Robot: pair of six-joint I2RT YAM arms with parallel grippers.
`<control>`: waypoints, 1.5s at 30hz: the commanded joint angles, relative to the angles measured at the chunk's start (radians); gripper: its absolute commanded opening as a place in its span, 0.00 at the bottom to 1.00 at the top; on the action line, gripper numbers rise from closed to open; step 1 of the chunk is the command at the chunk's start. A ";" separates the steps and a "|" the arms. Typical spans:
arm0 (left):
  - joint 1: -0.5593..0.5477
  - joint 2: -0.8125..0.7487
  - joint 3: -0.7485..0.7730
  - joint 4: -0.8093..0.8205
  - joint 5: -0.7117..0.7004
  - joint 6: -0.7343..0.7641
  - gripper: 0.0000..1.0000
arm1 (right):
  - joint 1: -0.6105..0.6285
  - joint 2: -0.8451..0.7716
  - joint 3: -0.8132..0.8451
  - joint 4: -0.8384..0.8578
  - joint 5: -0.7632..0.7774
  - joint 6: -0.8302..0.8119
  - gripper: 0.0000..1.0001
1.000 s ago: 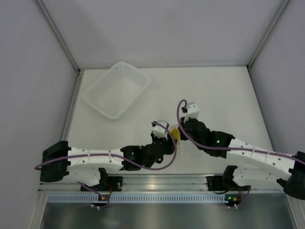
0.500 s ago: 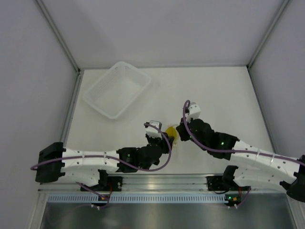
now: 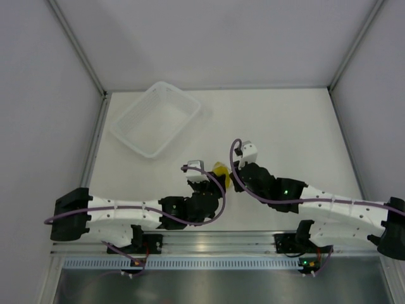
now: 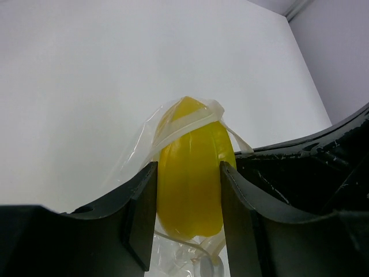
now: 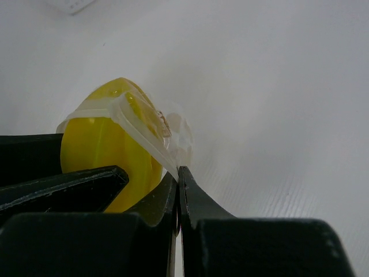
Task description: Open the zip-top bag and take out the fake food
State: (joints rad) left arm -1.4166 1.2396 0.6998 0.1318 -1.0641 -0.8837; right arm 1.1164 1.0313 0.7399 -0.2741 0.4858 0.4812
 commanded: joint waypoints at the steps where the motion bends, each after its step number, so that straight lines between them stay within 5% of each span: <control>1: 0.004 0.009 0.046 0.031 -0.122 -0.066 0.00 | 0.023 0.013 0.023 0.010 0.077 0.025 0.00; 11: 0.027 -0.005 0.084 0.031 -0.163 -0.202 0.00 | 0.028 0.033 -0.014 0.078 0.145 0.085 0.00; 16: 0.099 -0.037 0.075 0.029 0.079 -0.268 0.00 | 0.020 0.055 0.004 0.053 0.241 0.097 0.00; 34: 0.312 -0.200 -0.049 -0.032 0.699 -0.288 0.00 | -0.105 0.069 0.050 0.124 0.201 0.016 0.00; 41: 0.358 -0.195 -0.010 -0.069 0.875 -0.134 0.00 | -0.219 0.076 0.079 0.069 0.113 -0.018 0.00; 45: 0.366 -0.200 0.056 -0.212 0.790 -0.054 0.00 | -0.257 0.078 0.082 0.035 0.096 -0.024 0.00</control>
State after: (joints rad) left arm -1.0599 1.0542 0.6777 0.0174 -0.2691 -1.0409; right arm 0.8845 1.1038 0.7742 -0.2218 0.6155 0.4786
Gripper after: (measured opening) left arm 0.489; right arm 0.007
